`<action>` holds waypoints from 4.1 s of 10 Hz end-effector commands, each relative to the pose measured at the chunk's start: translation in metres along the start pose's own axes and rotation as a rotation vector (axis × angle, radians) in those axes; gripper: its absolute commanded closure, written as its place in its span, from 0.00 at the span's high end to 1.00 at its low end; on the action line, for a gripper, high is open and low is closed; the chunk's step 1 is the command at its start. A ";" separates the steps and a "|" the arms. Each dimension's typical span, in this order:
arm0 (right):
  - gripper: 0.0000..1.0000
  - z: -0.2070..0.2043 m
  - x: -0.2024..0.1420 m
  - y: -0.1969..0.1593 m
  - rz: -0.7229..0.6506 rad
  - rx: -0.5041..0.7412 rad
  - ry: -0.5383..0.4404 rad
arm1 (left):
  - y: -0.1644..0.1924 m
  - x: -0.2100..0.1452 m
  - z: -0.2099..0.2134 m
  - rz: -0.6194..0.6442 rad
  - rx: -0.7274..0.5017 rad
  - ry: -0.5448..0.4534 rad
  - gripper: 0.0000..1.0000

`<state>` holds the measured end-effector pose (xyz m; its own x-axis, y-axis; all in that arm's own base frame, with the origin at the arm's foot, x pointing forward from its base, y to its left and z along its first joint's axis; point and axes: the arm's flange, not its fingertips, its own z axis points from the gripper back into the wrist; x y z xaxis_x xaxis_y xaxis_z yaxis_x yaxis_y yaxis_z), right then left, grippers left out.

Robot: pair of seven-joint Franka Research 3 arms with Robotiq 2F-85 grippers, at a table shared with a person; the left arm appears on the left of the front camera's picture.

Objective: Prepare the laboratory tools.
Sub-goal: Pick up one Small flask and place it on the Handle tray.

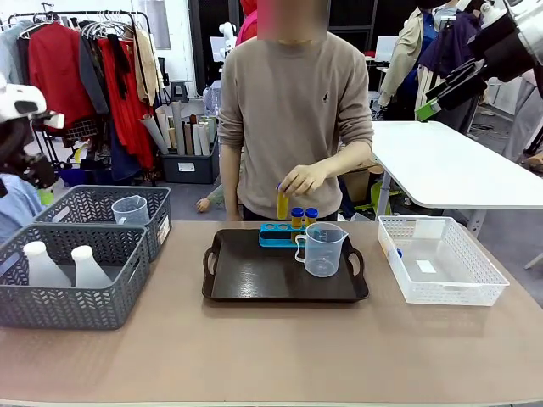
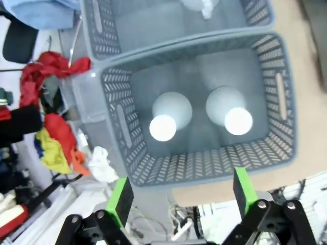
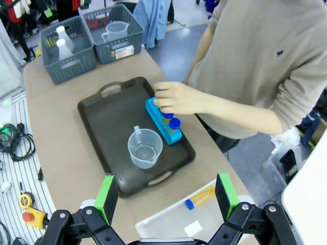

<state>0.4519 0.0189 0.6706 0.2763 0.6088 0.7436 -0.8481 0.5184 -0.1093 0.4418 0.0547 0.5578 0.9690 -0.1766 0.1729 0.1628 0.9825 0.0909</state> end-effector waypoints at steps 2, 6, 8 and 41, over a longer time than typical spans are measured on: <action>1.00 0.000 0.001 0.000 0.002 0.012 -0.016 | 0.010 -0.025 -0.041 0.085 -0.017 -0.023 1.00; 1.00 0.000 0.001 0.000 0.002 0.012 -0.016 | 0.013 -0.016 -0.037 0.050 -0.012 0.008 1.00; 1.00 0.000 0.001 0.000 0.002 0.012 -0.016 | 0.012 -0.018 -0.043 0.049 -0.011 0.000 1.00; 1.00 0.000 0.001 0.000 0.002 0.012 -0.016 | 0.021 0.014 0.020 -0.084 -0.100 0.020 0.00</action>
<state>0.4520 0.0189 0.6705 0.2764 0.6089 0.7435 -0.8481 0.5184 -0.1092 0.4553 0.0772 0.5586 0.9507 -0.2680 0.1559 0.2662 0.9634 0.0326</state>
